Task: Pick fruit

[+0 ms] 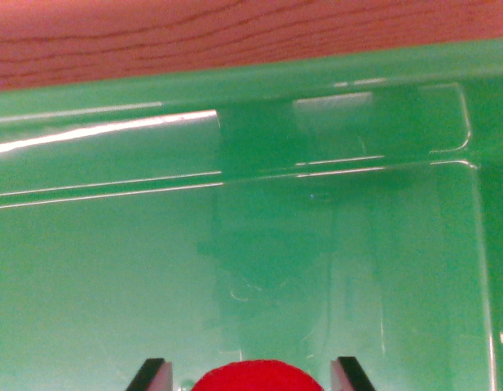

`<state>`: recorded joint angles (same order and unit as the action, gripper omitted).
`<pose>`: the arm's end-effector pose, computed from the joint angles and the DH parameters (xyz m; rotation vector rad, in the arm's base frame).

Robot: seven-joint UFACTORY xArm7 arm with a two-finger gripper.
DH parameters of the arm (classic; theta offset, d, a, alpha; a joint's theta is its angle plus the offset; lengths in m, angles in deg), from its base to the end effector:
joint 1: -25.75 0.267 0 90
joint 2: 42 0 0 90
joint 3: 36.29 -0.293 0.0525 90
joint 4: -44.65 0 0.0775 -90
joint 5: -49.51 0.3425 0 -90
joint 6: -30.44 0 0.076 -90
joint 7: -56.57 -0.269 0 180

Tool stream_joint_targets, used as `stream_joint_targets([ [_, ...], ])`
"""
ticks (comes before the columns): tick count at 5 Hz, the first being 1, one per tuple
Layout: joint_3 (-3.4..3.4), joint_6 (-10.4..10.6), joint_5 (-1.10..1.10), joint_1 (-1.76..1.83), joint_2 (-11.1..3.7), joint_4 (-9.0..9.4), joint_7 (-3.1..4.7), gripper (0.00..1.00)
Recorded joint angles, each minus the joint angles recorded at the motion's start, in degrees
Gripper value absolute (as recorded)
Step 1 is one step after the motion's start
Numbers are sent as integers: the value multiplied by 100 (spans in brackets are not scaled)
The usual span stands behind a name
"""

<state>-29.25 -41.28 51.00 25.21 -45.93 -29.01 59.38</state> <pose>0.4838 -0.0584 0.2386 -3.1187 0.1431 0.0509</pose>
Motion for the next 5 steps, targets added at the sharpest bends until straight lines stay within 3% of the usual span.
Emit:
stream_joint_targets([
  [1,0,0,0,0,0,0,0,100],
  [2,5,-248,-19,5,91,-158,-16,100],
  [3,5,-248,-19,5,91,-158,-16,100],
  [4,9,-475,-37,10,173,-303,-31,100],
  [5,9,-475,-37,10,173,-303,-31,100],
])
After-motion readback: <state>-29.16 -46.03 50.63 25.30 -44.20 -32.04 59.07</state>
